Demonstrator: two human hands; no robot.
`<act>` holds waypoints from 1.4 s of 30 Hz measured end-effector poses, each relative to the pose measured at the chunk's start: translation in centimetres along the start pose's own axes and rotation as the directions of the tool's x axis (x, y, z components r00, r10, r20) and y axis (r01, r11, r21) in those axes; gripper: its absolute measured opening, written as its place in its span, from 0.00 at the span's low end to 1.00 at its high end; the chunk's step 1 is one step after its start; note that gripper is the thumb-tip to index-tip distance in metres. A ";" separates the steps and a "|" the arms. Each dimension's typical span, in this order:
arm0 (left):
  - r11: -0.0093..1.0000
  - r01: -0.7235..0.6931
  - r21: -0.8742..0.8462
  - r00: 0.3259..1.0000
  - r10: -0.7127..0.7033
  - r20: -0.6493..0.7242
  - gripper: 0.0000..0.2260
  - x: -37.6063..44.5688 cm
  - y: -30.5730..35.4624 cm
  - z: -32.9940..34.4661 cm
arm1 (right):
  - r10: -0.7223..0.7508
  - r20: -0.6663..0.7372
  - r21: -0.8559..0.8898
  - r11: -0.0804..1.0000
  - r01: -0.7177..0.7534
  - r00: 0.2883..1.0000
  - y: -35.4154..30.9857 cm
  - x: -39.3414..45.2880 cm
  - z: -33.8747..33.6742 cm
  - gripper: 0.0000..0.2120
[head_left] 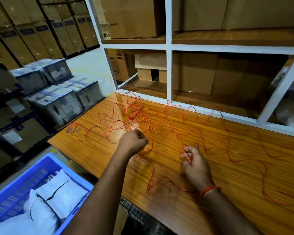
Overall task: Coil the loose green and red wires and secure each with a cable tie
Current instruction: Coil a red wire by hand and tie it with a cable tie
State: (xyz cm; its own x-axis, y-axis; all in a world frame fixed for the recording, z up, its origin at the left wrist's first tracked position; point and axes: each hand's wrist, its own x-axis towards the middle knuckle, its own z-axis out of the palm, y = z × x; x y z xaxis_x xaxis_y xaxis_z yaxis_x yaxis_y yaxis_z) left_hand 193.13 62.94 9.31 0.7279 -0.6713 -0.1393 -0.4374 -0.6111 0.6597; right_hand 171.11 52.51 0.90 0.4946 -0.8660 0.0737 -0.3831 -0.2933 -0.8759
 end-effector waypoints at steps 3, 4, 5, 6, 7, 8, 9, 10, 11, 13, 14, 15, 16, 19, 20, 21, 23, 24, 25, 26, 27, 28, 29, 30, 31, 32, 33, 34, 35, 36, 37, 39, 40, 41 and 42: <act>0.943 -0.104 0.315 0.983 0.146 -0.112 0.23 2.5 -0.7 -0.4 | -0.006 0.022 0.002 1.000 0.006 1.000 -0.1 -0.1 0.0 0.22; 0.928 -0.141 0.344 0.981 0.177 -0.077 0.26 3.2 -0.8 -0.4 | -0.013 0.027 -0.001 1.000 0.013 1.000 -0.2 -0.2 -0.1 0.23; 0.920 -0.172 0.352 0.980 0.196 -0.031 0.26 4.1 -0.9 -0.3 | -0.016 0.032 -0.007 1.000 0.016 0.999 -0.2 -0.3 -0.1 0.23; 0.921 -0.184 0.343 0.982 0.188 0.022 0.26 5.0 -1.2 -0.1 | -0.015 0.037 -0.010 1.000 0.016 0.999 -0.3 -0.4 -0.2 0.23; 0.925 -0.182 0.334 0.983 0.166 0.077 0.25 5.8 -1.5 0.1 | -0.011 0.043 -0.006 1.000 0.011 0.999 -0.4 -0.5 -0.3 0.22; 0.930 -0.173 0.325 0.982 0.137 0.131 0.24 6.4 -1.8 0.4 | -0.008 0.049 0.003 1.000 0.007 0.999 -0.3 -0.6 -0.3 0.22; 0.936 -0.158 0.315 0.977 0.103 0.185 0.24 6.7 -2.1 0.6 | -0.006 0.053 0.014 1.000 0.006 0.999 -0.3 -0.7 -0.4 0.22; 0.942 -0.150 0.301 0.970 0.082 0.227 0.23 6.8 -2.3 0.8 | -0.003 0.056 0.024 1.000 0.002 0.998 -0.1 -0.8 -0.5 0.23; 0.946 -0.143 0.292 0.966 0.069 0.250 0.21 6.6 -2.4 0.9 | 0.000 0.058 0.033 0.999 -0.001 0.998 0.0 -0.9 -0.6 0.23; 0.945 -0.130 0.299 0.967 0.055 0.247 0.16 6.1 -3.0 1.4 | 0.007 0.056 0.048 0.999 -0.009 0.998 0.2 -1.1 -0.8 0.23; 0.935 -0.128 0.331 0.972 0.052 0.229 0.15 5.8 -3.4 1.6 | 0.008 0.051 0.053 0.999 -0.010 0.999 0.4 -1.1 -0.8 0.23; 0.918 -0.125 0.377 0.977 0.047 0.209 0.15 5.2 -3.6 1.6 | 0.006 0.048 0.056 0.998 -0.009 0.999 0.4 -1.2 -0.9 0.24; 0.900 -0.125 0.417 0.980 0.048 0.191 0.14 4.4 -3.8 1.5 | 0.006 0.049 0.058 0.998 -0.009 0.999 0.4 -1.2 -1.0 0.23; 0.902 -0.100 0.421 0.984 0.028 0.174 0.12 1.9 -3.7 1.8 | 0.001 0.073 0.064 0.998 -0.006 0.997 0.1 -1.3 -1.1 0.22; 0.929 -0.077 0.362 0.981 0.005 0.195 0.11 1.1 -3.5 2.0 | -0.005 0.080 0.058 0.998 0.001 0.997 0.0 -1.4 -1.1 0.22; 0.959 -0.058 0.278 0.971 -0.011 0.241 0.09 0.2 -3.1 2.2 | -0.015 0.085 0.051 0.999 0.011 0.996 0.0 -1.5 -1.2 0.21; 0.994 -0.051 0.098 0.930 0.011 0.367 0.07 -1.5 -1.9 2.3 | -0.032 0.088 0.038 0.999 0.029 0.996 -0.1 -1.7 -1.2 0.21; 0.997 -0.067 0.032 0.905 0.047 0.423 0.07 -2.2 -1.2 2.3 | -0.039 0.087 0.029 0.999 0.036 0.995 -0.2 -1.8 -1.2 0.21; 0.997 -0.073 -0.027 0.880 0.077 0.468 0.08 -2.8 -0.6 2.2 | -0.048 0.088 0.017 0.999 0.046 0.995 -0.3 -1.9 -1.2 0.21; 0.994 -0.061 -0.086 0.859 0.096 0.503 0.09 -3.4 0.0 2.1 | -0.057 0.090 0.004 0.998 0.057 0.994 -0.4 -2.0 -1.2 0.21; 0.990 -0.034 -0.139 0.844 0.103 0.526 0.10 -3.9 0.4 1.8 | -0.066 0.093 -0.010 0.998 0.067 0.993 -0.5 -2.1 -1.2 0.21; 0.983 -0.003 -0.182 0.839 0.101 0.535 0.11 -4.3 0.6 1.5 | -0.075 0.095 -0.024 0.997 0.077 0.993 -0.6 -2.2 -1.2 0.21; 0.979 0.018 -0.205 0.846 0.094 0.525 0.11 -4.5 0.5 1.2 | -0.084 0.094 -0.043 0.995 0.089 0.992 -0.7 -2.2 -1.2 0.21; 0.977 0.033 -0.210 0.864 0.077 0.498 0.12 -4.5 0.2 0.9 | -0.093 0.092 -0.063 0.993 0.099 0.991 -0.7 -2.3 -1.2 0.21; 0.979 0.045 -0.197 0.890 0.051 0.453 0.12 -4.6 -0.2 0.4 | -0.098 0.092 -0.081 0.991 0.106 0.991 -0.8 -2.3 -1.2 0.21; 0.984 0.056 -0.172 0.917 0.018 0.398 0.12 -4.6 -0.6 -0.1 | -0.096 0.093 -0.097 0.990 0.105 0.991 -0.9 -2.3 -1.1 0.22; 0.988 0.066 -0.140 0.941 -0.016 0.337 0.11 -4.6 -0.9 -0.7 | -0.092 0.095 -0.112 0.988 0.103 0.991 -1.0 -2.4 -1.0 0.22; 0.991 0.075 -0.115 0.962 -0.041 0.268 0.09 -4.3 -1.3 -1.2 | -0.089 0.094 -0.131 0.986 0.101 0.992 -1.1 -2.4 -0.8 0.22; 0.994 0.078 -0.082 0.980 -0.060 0.192 0.09 -4.1 -1.7 -1.8 | -0.092 0.090 -0.155 0.982 0.105 0.992 -1.2 -2.5 -0.7 0.23; 0.997 0.072 -0.038 0.993 -0.068 0.093 0.08 -3.5 -2.5 -2.3 | -0.099 0.082 -0.184 0.976 0.113 0.992 -1.3 -2.6 -0.5 0.23; 0.998 0.066 0.015 0.997 -0.066 -0.030 0.08 -2.9 -3.3 -2.8 | -0.108 0.075 -0.212 0.970 0.122 0.991 -1.4 -2.6 -0.4 0.23; 0.994 0.090 0.055 0.948 -0.069 -0.311 0.07 -1.6 -5.3 -3.8 | -0.112 0.066 -0.249 0.960 0.125 0.991 -1.7 -2.5 0.0 0.24; 0.994 0.104 0.045 0.905 -0.076 -0.419 0.08 -1.0 -6.3 -4.3 | -0.106 0.062 -0.259 0.959 0.118 0.992 -1.8 -2.5 0.3 0.24; 0.993 0.116 0.028 0.875 -0.088 -0.476 0.09 -0.6 -7.1 -4.8 | -0.097 0.058 -0.265 0.958 0.109 0.994 -2.0 -2.5 0.6 0.23; 0.992 0.127 0.024 0.861 -0.098 -0.499 0.11 -0.1 -7.9 -5.2 | -0.085 0.053 -0.266 0.959 0.096 0.995 -2.2 -2.4 0.9 0.23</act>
State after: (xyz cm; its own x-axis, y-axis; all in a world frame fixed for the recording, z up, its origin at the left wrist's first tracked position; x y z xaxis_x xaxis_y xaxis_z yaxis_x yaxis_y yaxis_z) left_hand 199.22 69.99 7.97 0.9332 -0.3090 0.1835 -0.3539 -0.7011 0.6191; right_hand 171.46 55.62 2.24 0.5660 -0.8152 0.1229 -0.5274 -0.4727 -0.7060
